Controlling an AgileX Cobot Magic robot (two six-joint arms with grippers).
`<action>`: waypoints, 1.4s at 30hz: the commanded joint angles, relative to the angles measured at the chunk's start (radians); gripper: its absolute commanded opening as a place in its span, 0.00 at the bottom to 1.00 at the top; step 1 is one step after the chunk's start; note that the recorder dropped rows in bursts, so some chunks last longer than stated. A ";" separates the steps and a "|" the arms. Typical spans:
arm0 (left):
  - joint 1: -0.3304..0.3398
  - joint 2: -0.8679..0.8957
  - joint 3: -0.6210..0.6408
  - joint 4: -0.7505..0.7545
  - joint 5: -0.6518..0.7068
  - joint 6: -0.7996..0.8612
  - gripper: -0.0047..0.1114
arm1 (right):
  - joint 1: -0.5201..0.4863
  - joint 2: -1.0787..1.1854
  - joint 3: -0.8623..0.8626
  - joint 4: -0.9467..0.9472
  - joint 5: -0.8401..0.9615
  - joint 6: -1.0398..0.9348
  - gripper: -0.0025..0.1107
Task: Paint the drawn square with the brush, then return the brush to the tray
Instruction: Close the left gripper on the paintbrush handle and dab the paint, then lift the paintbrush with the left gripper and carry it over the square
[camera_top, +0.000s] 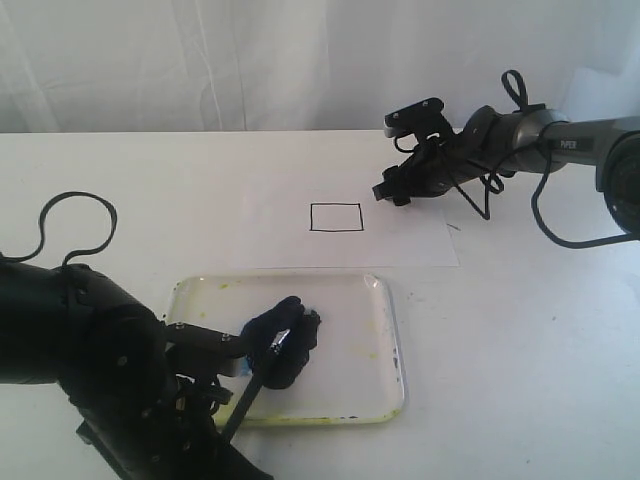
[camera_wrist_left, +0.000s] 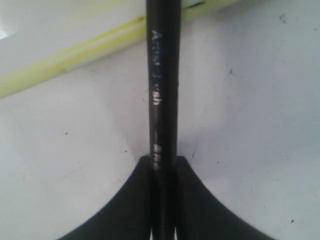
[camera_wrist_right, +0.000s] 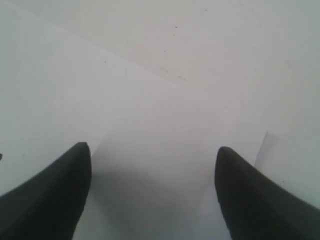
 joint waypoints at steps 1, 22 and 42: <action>-0.005 0.003 0.009 0.002 0.008 -0.003 0.04 | -0.001 0.004 0.005 -0.012 -0.003 -0.001 0.60; -0.005 -0.057 -0.172 0.164 0.384 0.022 0.04 | -0.001 0.004 0.005 -0.012 -0.003 -0.001 0.60; 0.168 -0.068 -0.536 0.366 0.621 0.438 0.04 | -0.001 0.004 0.005 -0.012 -0.002 -0.001 0.60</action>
